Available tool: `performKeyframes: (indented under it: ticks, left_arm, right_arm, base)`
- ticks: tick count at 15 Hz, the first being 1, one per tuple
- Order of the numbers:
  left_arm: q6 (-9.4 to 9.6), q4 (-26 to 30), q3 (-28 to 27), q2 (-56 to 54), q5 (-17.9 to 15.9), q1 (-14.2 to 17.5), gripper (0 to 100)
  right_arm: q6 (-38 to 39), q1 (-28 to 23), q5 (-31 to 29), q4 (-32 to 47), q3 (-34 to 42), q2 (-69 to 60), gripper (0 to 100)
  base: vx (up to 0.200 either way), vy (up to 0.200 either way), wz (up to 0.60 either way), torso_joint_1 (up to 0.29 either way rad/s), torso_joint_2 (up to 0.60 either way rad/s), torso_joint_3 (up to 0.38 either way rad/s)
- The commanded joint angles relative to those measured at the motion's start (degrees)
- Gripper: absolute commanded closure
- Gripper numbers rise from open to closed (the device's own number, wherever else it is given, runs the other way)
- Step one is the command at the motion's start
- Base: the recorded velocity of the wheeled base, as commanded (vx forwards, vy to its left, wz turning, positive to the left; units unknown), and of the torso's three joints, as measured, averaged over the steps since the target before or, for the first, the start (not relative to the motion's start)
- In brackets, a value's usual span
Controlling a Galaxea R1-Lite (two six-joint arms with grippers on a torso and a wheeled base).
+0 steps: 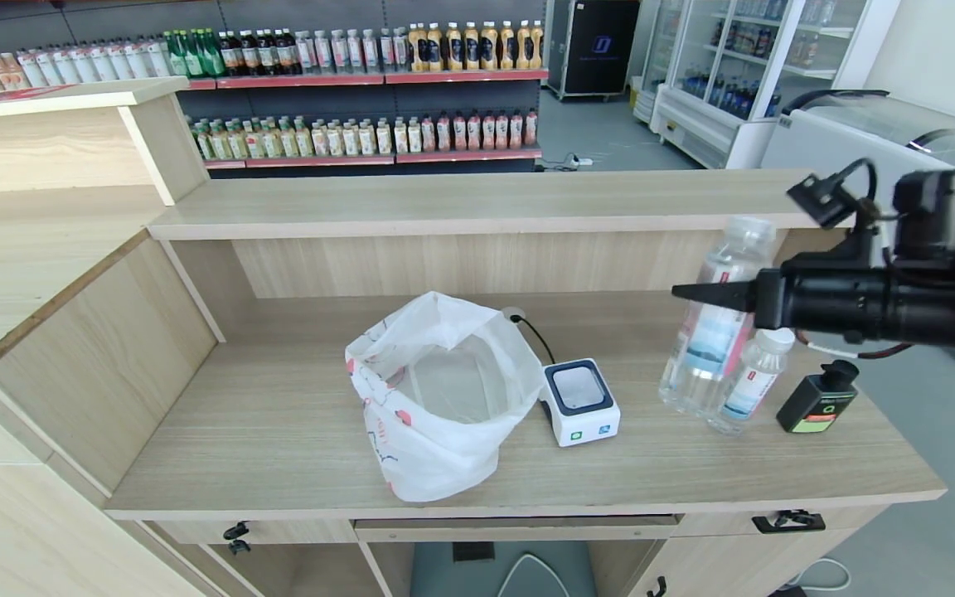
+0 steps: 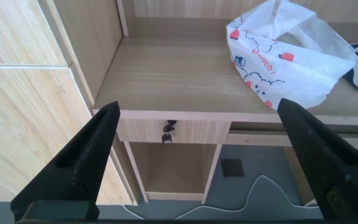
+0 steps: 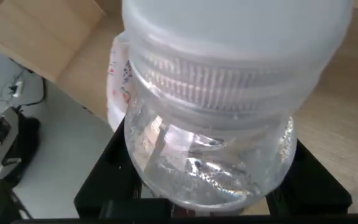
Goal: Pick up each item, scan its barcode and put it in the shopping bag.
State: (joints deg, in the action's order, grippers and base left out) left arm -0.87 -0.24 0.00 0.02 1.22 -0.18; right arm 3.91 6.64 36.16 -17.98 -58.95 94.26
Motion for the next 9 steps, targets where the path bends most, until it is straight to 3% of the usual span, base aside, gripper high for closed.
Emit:
performKeyframes:
  ticks: [1,6,9]
  left_arm:
    - [-0.01,-0.02,0.00,-0.02,0.01,0.01,0]
    - [-0.01,-0.02,0.00,-0.02,0.01,0.01,0]
    - [-0.01,-0.02,0.00,-0.02,0.01,0.01,0]
  right_arm:
    - [4.26,-0.23,7.17,11.92,-8.19,-15.51,100]
    - [6.55,0.21,22.73,15.26,-8.02,-23.51,100]
    - [6.63,3.29,29.15,15.17,-7.05,-25.00,100]
  base:
    - [0.000,0.000,0.00,0.000,0.00,0.000]
    - [0.000,0.000,0.00,0.000,0.00,0.000]
    - [0.000,0.000,0.00,0.000,0.00,0.000]
